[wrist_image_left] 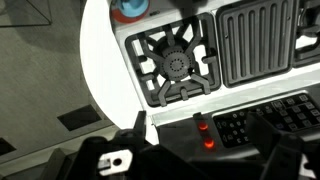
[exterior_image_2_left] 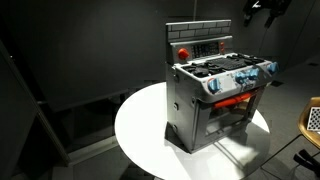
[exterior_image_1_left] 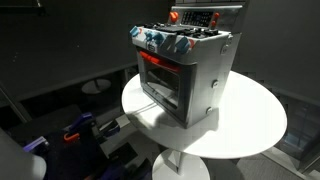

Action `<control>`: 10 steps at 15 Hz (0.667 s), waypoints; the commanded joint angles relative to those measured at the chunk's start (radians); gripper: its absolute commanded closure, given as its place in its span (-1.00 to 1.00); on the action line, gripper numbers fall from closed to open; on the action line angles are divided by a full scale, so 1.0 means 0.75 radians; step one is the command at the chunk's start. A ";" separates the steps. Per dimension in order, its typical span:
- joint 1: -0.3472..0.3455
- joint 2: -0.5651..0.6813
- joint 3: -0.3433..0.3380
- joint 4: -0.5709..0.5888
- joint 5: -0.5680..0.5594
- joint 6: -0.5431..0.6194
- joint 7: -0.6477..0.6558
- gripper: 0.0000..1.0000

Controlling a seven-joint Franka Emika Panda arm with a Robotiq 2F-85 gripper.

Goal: Press the top switch on the stove

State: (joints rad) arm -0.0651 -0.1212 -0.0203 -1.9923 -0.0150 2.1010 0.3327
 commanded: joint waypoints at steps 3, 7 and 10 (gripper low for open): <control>-0.004 0.152 -0.008 0.116 -0.090 0.065 0.131 -1.00; 0.003 0.240 -0.027 0.183 -0.142 0.064 0.209 -1.00; 0.010 0.295 -0.043 0.229 -0.162 0.047 0.246 -1.00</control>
State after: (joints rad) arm -0.0661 0.0508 -0.0389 -1.8847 -0.1086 2.1606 0.4737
